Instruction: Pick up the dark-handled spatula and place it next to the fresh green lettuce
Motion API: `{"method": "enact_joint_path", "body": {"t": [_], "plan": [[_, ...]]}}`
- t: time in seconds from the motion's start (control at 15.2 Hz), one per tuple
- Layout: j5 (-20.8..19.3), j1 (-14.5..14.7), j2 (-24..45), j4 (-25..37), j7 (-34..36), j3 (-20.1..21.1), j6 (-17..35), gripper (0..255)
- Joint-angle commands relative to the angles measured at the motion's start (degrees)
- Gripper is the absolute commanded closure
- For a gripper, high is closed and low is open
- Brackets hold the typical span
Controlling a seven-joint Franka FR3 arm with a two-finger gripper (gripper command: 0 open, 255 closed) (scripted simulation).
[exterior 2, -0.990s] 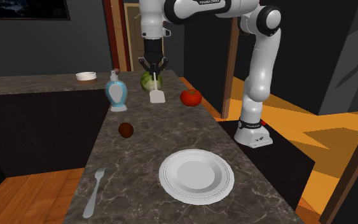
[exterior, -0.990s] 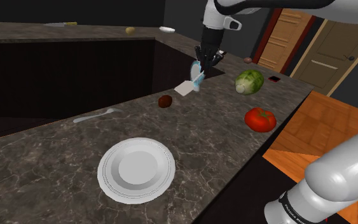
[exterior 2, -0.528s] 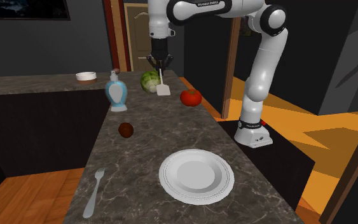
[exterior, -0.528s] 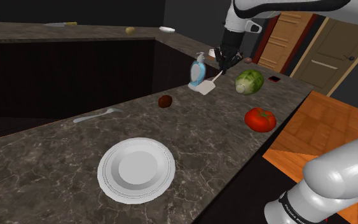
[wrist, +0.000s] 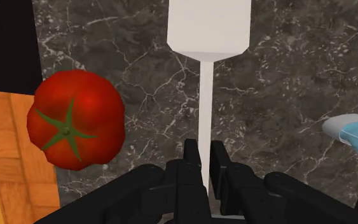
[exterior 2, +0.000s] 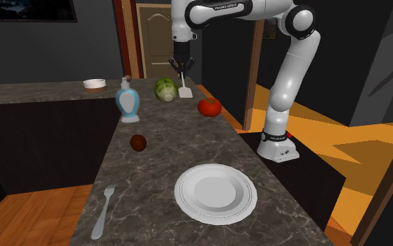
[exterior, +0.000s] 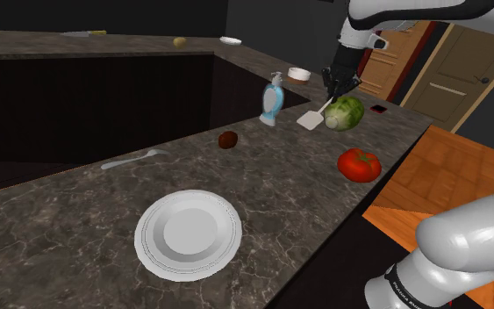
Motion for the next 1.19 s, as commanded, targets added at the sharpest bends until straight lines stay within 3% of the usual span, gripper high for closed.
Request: {"method": "enact_joint_path", "body": {"t": [0.0, 0.79, 1.12], "plan": [[-0.22, -1.2, -0.78, -0.9, -3.29, -2.04, 0.25, 255], [-2.29, -7.88, 2.36, 1.79, -19.66, -12.39, 1.35, 255], [-2.33, -7.89, 2.25, -2.18, -19.49, -12.41, 5.2, 255]]}}
